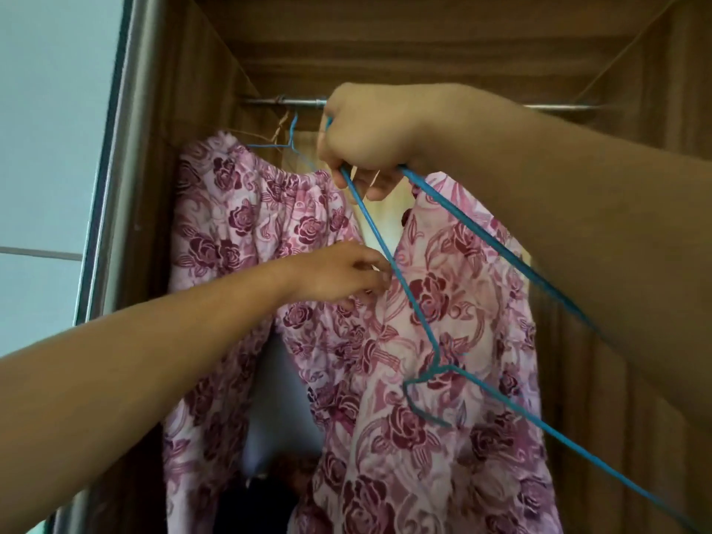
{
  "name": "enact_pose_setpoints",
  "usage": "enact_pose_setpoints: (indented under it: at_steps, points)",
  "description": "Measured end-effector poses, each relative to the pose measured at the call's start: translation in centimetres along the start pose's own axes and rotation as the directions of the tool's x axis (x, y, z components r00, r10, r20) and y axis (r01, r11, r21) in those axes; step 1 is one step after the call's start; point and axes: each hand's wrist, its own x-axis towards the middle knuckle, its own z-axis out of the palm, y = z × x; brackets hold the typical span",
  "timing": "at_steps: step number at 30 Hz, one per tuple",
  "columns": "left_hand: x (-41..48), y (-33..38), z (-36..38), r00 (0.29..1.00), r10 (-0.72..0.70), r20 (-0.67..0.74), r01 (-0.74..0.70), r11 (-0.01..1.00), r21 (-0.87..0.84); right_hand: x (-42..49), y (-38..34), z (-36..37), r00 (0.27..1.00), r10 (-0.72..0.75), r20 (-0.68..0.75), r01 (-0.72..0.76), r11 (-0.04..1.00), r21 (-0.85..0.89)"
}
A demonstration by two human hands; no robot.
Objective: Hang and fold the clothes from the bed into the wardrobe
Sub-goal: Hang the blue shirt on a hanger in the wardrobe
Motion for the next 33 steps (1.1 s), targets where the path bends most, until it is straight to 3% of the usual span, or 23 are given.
enact_pose_setpoints:
  at_steps: [3,7,10,16,19,21,22,23,25,27,30,33]
  points:
    - [-1.4,-1.0,0.7,0.973,-0.091,0.210,0.146,0.954,-0.262,1.1,-1.3,1.8,0.997,-0.038,0.072,0.030,0.993,0.112]
    - [-3.2,-2.5,0.5,0.918,-0.116,0.380,0.277,0.873,-0.402,2.4,-1.5,3.4,0.998,-0.010,0.066,-0.005,0.975,0.222]
    - [-4.3,-3.7,-0.8,0.920,-0.098,0.379,0.288,0.824,-0.487,3.2,-0.3,4.2,0.998,0.045,0.043,-0.055,0.960,0.275]
    - [-5.0,-6.0,-1.7,0.941,-0.129,0.314,0.300,0.749,-0.591,4.3,4.1,6.2,0.965,0.199,-0.168,-0.073,0.827,0.558]
    - [-4.6,-7.2,-0.5,0.985,-0.162,0.058,0.171,0.871,-0.461,4.2,6.7,7.2,0.932,0.290,-0.215,-0.083,0.751,0.656]
    - [-4.1,-8.1,0.3,0.982,-0.085,-0.167,0.046,0.974,-0.224,3.8,8.4,7.9,0.901,0.349,-0.258,-0.079,0.716,0.693]
    - [-3.8,-8.7,0.6,0.968,-0.059,-0.244,0.050,0.998,-0.040,3.6,9.1,8.2,0.883,0.373,-0.285,-0.078,0.715,0.695]
    - [-3.6,-9.2,0.9,0.948,-0.038,-0.316,0.096,0.981,0.168,3.4,9.9,8.5,0.864,0.387,-0.321,-0.078,0.734,0.675]
    - [-3.5,-10.0,1.5,0.887,-0.008,-0.462,0.248,0.852,0.462,2.9,11.4,8.9,0.836,0.388,-0.389,-0.105,0.808,0.580]
    - [-3.6,-10.6,2.3,0.816,0.018,-0.578,0.342,0.791,0.507,2.0,13.1,8.9,0.837,0.381,-0.394,-0.173,0.866,0.470]
    - [-3.5,-11.6,3.3,0.714,0.130,-0.688,0.294,0.836,0.463,0.2,15.3,8.3,0.883,0.358,-0.304,-0.259,0.911,0.322]
    - [-2.1,-12.5,4.2,0.725,-0.005,-0.689,0.254,0.931,0.261,-1.8,17.1,7.7,0.907,0.360,-0.218,-0.363,0.931,0.030]
